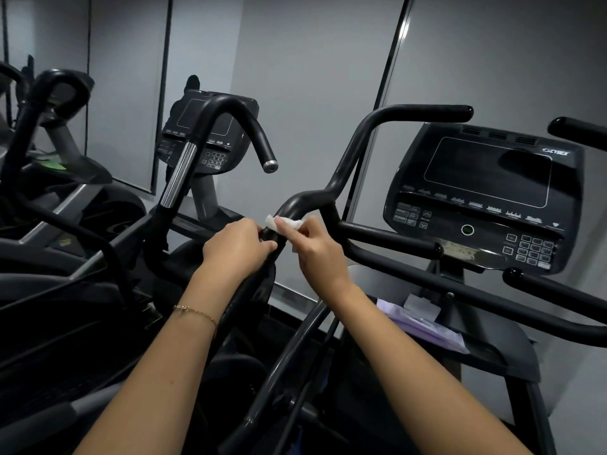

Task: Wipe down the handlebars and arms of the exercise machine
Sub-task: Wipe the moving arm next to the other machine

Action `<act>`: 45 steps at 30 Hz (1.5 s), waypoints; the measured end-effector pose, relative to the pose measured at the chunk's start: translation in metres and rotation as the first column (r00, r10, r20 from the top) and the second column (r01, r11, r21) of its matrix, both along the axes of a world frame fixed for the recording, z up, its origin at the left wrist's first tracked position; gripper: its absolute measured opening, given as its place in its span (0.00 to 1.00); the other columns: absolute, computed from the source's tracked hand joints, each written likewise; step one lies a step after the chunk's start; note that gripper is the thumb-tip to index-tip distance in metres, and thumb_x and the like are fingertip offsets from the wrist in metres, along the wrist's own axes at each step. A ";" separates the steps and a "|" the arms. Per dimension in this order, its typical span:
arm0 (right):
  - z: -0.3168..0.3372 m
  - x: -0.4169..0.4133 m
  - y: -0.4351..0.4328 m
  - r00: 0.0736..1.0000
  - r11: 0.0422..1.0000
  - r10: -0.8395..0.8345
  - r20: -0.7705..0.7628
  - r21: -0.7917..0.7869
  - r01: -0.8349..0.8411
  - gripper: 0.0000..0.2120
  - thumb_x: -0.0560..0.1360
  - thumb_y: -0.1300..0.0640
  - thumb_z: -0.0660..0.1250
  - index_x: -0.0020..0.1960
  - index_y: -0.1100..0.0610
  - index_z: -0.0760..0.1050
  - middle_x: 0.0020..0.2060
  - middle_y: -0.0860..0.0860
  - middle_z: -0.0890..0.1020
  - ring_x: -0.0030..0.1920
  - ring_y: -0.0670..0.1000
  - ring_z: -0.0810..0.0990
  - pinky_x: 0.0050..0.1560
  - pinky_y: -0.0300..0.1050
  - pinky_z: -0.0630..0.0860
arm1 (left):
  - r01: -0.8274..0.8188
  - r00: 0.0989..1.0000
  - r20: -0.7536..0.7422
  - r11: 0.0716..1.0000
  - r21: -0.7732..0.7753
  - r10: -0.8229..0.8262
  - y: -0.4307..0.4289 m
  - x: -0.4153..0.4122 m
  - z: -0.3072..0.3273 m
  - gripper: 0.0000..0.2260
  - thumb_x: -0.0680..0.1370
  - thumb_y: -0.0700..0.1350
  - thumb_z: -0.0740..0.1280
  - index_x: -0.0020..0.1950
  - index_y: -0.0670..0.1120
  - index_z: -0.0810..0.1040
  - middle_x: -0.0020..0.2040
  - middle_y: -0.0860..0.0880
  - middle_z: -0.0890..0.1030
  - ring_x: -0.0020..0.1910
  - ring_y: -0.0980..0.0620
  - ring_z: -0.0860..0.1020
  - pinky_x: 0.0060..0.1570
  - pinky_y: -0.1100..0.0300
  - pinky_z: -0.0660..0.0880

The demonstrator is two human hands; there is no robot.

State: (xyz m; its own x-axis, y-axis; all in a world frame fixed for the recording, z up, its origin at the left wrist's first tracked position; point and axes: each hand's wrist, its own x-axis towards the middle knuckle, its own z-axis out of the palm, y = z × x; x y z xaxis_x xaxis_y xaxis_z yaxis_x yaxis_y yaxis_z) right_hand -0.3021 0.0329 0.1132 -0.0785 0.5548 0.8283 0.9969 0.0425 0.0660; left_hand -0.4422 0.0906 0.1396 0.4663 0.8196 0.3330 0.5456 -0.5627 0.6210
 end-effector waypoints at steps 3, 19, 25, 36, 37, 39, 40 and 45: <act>0.016 0.010 0.014 0.981 0.998 -0.054 -0.185 0.008 0.057 0.21 0.78 0.62 0.56 0.67 0.48 0.71 0.48 0.53 0.71 0.44 0.50 0.74 0.43 0.44 0.74 | -0.022 0.992 -0.120 0.999 0.050 0.028 0.001 0.003 0.010 0.14 0.76 0.53 0.66 0.55 0.44 0.77 0.47 0.47 0.79 0.50 0.45 0.78 0.45 0.56 0.70; 0.031 0.031 0.028 0.890 0.997 0.075 -0.451 0.057 -0.055 0.19 0.80 0.60 0.57 0.66 0.42 0.71 0.44 0.48 0.68 0.40 0.46 0.73 0.51 0.45 0.74 | 0.050 0.887 -0.462 0.991 0.122 0.012 -0.009 0.006 0.050 0.16 0.74 0.52 0.70 0.36 0.43 0.68 0.34 0.49 0.72 0.46 0.45 0.79 0.50 0.53 0.74; -0.005 0.013 0.021 0.982 0.995 0.061 -0.177 0.084 -0.046 0.11 0.78 0.50 0.61 0.58 0.41 0.75 0.40 0.43 0.69 0.39 0.45 0.73 0.48 0.45 0.72 | 0.072 0.902 -0.431 0.989 0.130 -0.009 0.000 0.005 0.046 0.16 0.73 0.52 0.70 0.32 0.44 0.70 0.29 0.50 0.76 0.31 0.50 0.74 0.34 0.61 0.69; 0.037 0.068 0.053 0.754 0.998 0.063 -0.654 0.057 -0.034 0.24 0.77 0.68 0.56 0.66 0.46 0.72 0.42 0.43 0.64 0.39 0.43 0.71 0.49 0.35 0.70 | 0.101 0.884 -0.453 0.993 -0.060 -0.117 0.020 0.020 0.061 0.14 0.69 0.46 0.76 0.35 0.37 0.78 0.31 0.42 0.80 0.30 0.47 0.75 0.35 0.59 0.74; 0.038 0.071 0.054 0.769 0.999 0.044 -0.638 0.035 -0.028 0.24 0.77 0.68 0.56 0.66 0.46 0.72 0.42 0.42 0.64 0.39 0.43 0.72 0.50 0.39 0.72 | 0.102 0.884 -0.453 0.993 -0.063 -0.119 0.021 0.020 0.061 0.14 0.69 0.46 0.76 0.34 0.37 0.77 0.30 0.43 0.79 0.28 0.48 0.75 0.34 0.60 0.74; 0.037 0.065 0.052 0.826 1.000 0.022 -0.564 0.026 -0.009 0.25 0.76 0.68 0.57 0.67 0.47 0.71 0.42 0.44 0.65 0.40 0.44 0.72 0.52 0.43 0.75 | 0.104 0.878 -0.463 0.993 -0.064 -0.121 0.019 0.020 0.062 0.15 0.69 0.46 0.75 0.31 0.38 0.75 0.26 0.45 0.78 0.26 0.50 0.74 0.33 0.60 0.73; 0.033 0.058 0.050 0.856 0.999 0.035 -0.515 0.042 -0.016 0.25 0.76 0.68 0.58 0.67 0.47 0.71 0.43 0.45 0.66 0.40 0.45 0.73 0.51 0.44 0.75 | 0.103 0.870 -0.479 0.993 -0.056 -0.117 0.017 0.020 0.064 0.16 0.70 0.46 0.75 0.30 0.38 0.74 0.26 0.45 0.77 0.26 0.50 0.74 0.33 0.60 0.73; 0.020 0.031 0.026 0.983 0.996 0.057 -0.176 0.076 -0.045 0.25 0.74 0.68 0.59 0.67 0.48 0.72 0.45 0.46 0.67 0.42 0.47 0.73 0.40 0.41 0.71 | 0.054 0.823 -0.567 0.998 0.033 -0.026 0.000 0.023 0.069 0.15 0.73 0.48 0.72 0.36 0.41 0.71 0.30 0.47 0.75 0.33 0.48 0.77 0.40 0.58 0.74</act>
